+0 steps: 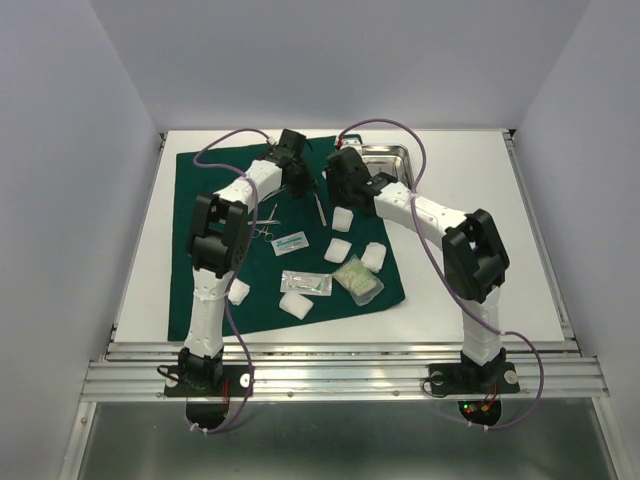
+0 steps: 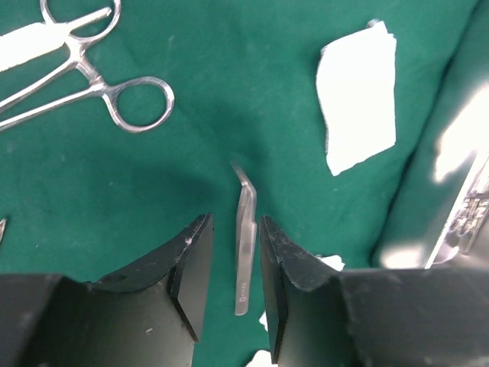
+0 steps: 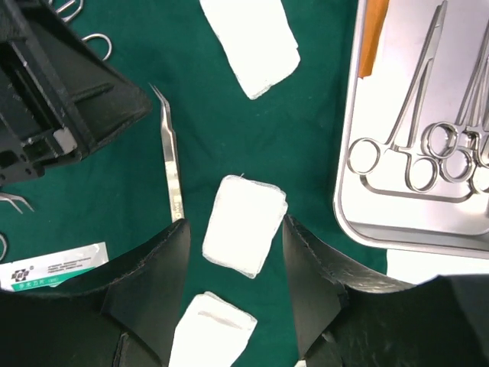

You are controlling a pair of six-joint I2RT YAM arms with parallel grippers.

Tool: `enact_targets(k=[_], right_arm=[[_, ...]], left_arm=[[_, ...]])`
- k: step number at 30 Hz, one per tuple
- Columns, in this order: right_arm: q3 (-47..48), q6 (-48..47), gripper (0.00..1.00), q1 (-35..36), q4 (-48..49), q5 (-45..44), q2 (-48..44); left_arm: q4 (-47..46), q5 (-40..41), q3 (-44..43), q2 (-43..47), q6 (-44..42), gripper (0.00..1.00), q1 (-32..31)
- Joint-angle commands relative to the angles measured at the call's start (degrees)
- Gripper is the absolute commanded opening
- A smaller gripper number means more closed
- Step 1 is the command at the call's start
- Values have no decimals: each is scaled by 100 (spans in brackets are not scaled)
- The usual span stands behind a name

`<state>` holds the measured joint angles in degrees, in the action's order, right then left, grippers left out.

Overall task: Prepare the surgical pack
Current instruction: Place the medical item in the surgical kit, then pick up the medical item from the surgical kit.

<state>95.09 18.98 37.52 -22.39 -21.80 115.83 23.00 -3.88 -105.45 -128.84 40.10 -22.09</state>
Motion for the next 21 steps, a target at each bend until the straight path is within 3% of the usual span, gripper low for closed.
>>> enact_targets(k=[1,7,14,21], right_arm=[[299,141,57,-16,200,237,114],[914,53,57,-16,165,572,668],[1811,-114,54,-16,-116,774,1520],[2330,-149,51,-16,-310,801,2118]], left_arm=[[63,88,-380,368,-160,42,2],[406,326,-336,859,-432,42,318],[310,502,655,1922,-494,42,959],[581,502,859,2310,-757,41,1242]])
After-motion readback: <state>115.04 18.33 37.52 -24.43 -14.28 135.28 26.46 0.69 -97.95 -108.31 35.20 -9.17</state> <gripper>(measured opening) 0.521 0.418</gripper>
